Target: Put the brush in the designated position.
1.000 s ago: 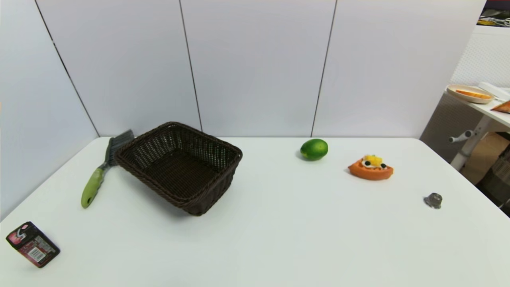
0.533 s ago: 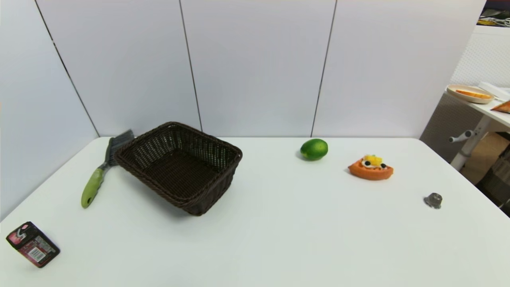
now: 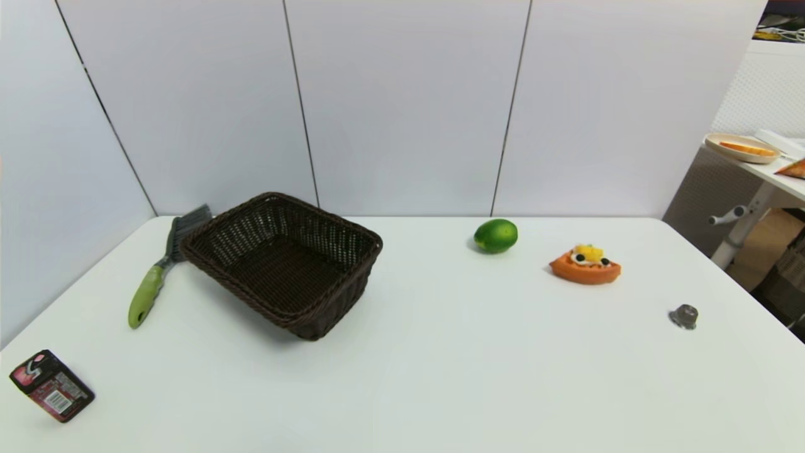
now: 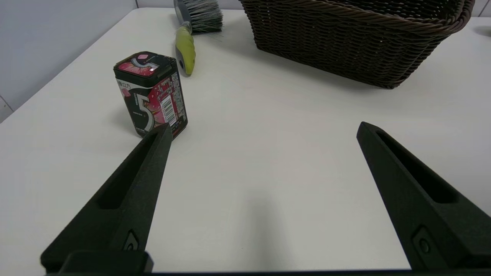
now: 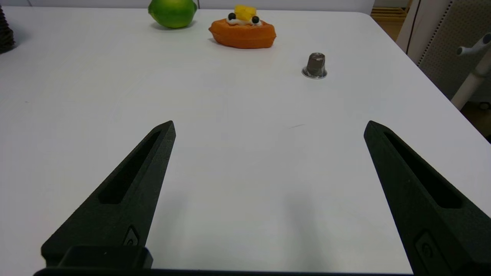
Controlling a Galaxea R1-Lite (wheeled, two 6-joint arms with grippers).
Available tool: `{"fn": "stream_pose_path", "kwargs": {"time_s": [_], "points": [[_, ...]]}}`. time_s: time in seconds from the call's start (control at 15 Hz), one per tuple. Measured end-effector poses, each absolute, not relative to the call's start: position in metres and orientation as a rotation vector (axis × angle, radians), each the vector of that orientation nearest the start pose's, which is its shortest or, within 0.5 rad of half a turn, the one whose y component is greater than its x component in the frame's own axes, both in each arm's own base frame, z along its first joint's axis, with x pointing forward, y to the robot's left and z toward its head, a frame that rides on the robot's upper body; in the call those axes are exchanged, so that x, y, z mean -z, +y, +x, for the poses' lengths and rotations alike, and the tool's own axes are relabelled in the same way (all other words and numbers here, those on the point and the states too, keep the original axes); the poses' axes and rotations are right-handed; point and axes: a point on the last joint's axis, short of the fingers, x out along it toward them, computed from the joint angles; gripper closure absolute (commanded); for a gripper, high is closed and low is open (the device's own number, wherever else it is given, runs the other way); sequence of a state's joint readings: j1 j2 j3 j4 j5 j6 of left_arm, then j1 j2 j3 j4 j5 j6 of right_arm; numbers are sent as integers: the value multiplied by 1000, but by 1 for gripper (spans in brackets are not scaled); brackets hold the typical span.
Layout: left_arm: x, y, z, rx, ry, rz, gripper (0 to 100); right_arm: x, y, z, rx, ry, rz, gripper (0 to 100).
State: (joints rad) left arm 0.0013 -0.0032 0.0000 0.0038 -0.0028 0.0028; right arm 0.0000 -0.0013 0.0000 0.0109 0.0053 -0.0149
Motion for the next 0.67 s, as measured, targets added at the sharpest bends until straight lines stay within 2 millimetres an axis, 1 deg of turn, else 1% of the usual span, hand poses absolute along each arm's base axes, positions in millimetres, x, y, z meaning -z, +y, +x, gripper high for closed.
{"fn": "stream_pose_path", "kwargs": {"time_s": [0.67], "points": [[-75, 0, -23, 1, 1, 3, 0, -74, 0, -23, 4, 9, -7, 0]]}}
